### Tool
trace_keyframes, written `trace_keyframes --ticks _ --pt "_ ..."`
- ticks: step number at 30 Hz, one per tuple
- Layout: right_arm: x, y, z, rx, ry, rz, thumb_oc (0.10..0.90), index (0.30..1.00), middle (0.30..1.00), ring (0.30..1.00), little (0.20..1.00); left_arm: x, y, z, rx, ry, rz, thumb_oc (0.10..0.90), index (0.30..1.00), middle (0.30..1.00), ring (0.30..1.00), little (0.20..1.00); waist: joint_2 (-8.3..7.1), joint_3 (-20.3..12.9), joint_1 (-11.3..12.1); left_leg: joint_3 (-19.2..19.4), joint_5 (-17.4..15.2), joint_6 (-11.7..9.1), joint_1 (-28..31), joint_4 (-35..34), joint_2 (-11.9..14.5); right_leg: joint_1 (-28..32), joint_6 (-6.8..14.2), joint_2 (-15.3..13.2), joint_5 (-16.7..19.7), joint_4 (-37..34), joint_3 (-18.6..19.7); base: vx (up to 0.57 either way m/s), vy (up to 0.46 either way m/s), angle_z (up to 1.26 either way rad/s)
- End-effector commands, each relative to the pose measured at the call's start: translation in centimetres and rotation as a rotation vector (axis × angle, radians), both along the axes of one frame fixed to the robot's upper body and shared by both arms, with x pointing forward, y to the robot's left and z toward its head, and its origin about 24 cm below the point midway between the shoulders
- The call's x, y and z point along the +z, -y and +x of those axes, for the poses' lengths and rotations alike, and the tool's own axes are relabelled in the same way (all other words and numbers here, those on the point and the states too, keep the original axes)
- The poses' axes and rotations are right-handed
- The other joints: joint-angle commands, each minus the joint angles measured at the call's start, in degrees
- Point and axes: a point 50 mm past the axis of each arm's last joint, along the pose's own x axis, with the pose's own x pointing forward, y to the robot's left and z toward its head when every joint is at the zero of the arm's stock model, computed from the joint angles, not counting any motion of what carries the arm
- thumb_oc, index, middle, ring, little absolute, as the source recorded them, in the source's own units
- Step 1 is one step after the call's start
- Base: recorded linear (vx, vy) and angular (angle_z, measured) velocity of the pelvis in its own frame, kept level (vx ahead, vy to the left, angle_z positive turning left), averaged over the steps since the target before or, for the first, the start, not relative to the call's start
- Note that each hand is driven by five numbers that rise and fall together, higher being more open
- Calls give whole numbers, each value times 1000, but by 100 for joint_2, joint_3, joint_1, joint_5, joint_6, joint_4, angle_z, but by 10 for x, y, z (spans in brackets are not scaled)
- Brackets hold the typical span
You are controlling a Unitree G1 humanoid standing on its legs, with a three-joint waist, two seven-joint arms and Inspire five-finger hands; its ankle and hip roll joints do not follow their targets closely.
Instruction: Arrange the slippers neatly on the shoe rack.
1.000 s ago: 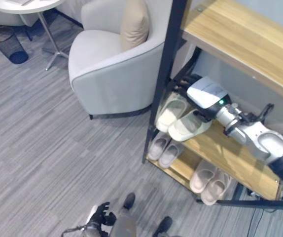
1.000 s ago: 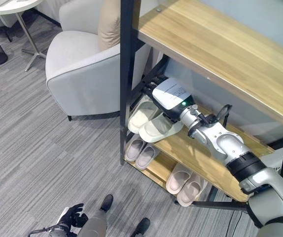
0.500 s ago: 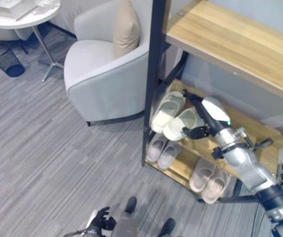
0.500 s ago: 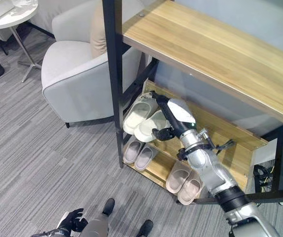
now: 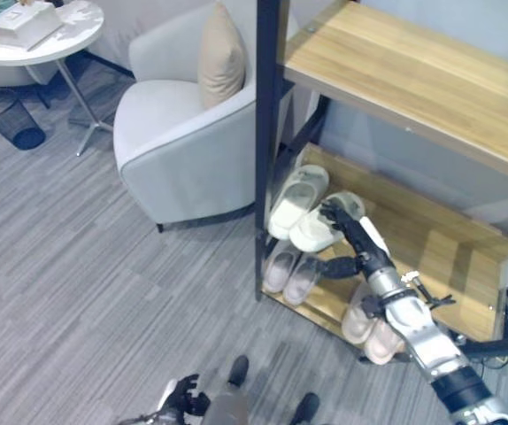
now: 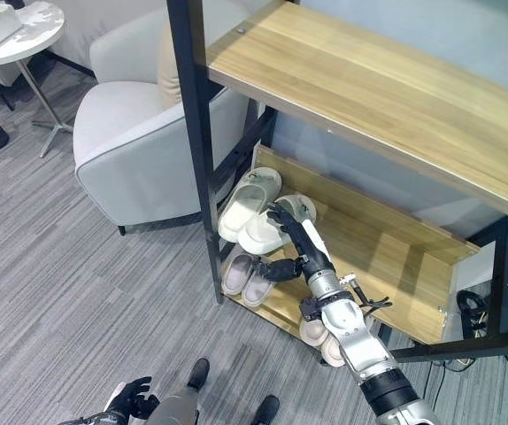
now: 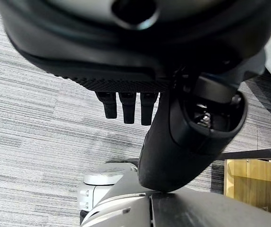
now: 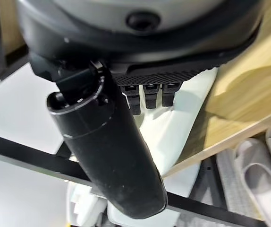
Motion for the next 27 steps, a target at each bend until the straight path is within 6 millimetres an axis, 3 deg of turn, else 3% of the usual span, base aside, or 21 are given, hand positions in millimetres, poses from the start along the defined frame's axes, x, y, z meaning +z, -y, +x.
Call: trace_keyframes --ticks 1,12,19,27 --pt "32 14 11 -39 166 -79 800 900 900 900 900 -13 31 -23 -81 -86 -58 800 900 900 900 900 7 -422 15 443 -379 -90 232 -161 101 90 449 -175 -388 65 201 0 0 0" --pt "29 32 20 -106 147 -191 800 900 900 900 900 -14 33 -26 -98 -90 -65 800 900 900 900 900 -5 -377 30 421 -382 -66 211 -161 78 71 449 -191 -373 77 195 0 0 0" --pt "44 24 25 -67 210 -205 800 900 900 900 900 -14 34 -24 -103 -90 -67 800 900 900 900 900 -6 -380 28 444 -391 -65 222 -161 77 71 443 -192 -366 74 223 0 0 0" --pt "72 6 14 17 333 -44 800 900 900 900 900 -14 35 -24 -90 -93 -77 800 900 900 900 900 9 -411 -42 490 -415 -67 287 -161 101 102 431 -175 -382 77 254 0 0 0"
